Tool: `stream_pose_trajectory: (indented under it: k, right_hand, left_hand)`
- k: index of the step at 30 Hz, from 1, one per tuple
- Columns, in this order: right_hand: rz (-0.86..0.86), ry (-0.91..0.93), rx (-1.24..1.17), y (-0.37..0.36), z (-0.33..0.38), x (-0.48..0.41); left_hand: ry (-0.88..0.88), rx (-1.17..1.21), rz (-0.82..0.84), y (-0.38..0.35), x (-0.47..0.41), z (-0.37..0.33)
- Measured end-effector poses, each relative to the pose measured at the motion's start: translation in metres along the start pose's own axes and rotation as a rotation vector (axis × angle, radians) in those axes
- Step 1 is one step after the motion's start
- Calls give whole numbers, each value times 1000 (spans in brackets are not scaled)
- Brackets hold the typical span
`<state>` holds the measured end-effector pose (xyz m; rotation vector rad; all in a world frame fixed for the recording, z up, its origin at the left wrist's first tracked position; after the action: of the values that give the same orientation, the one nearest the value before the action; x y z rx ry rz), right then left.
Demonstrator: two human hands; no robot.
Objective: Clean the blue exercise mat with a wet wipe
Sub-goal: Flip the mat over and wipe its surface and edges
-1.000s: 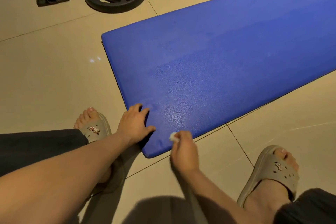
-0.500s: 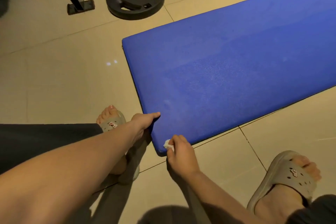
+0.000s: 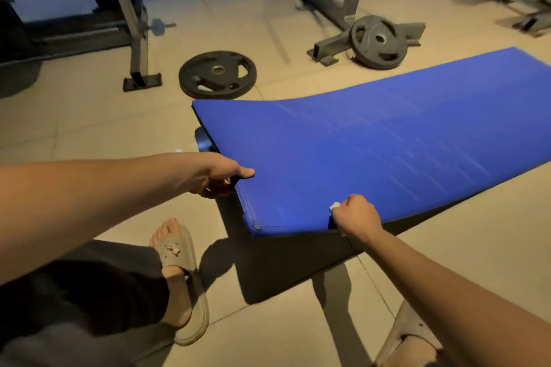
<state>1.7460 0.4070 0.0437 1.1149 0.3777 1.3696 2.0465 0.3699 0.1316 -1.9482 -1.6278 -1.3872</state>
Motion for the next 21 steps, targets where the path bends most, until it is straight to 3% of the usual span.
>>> stream_pose_trajectory:
  k: [3, 8, 12, 16, 18, 21]
  right_hand:
    - [12, 40, -72, 24, 27, 27]
    - [39, 285, -292, 59, 92, 94]
    - [19, 571, -207, 101, 126, 132]
    - [29, 782, -79, 156, 122, 144]
    - [-72, 837, 80, 172, 115, 140]
    - [-118, 768, 9, 166, 113, 127]
  left_hand:
    - [-98, 98, -56, 1, 21, -25]
    - [-249, 181, -143, 5, 50, -62]
    - [-425, 146, -238, 16, 78, -87]
    - [-586, 175, -231, 29, 107, -101]
    - [-623, 159, -259, 35, 118, -99]
    - [-624, 162, -280, 47, 120, -99]
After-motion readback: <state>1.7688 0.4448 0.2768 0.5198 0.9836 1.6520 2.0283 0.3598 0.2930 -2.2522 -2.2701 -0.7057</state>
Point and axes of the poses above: each hand's wrist, its own x-axis away from the middle knuckle, its own y-axis out of the back of the hand, z = x × y, the point moved 3 cm from there along -x, towards the middle knuckle, and after that the axes turned 3 degrees about x, right-handed, at the moved point
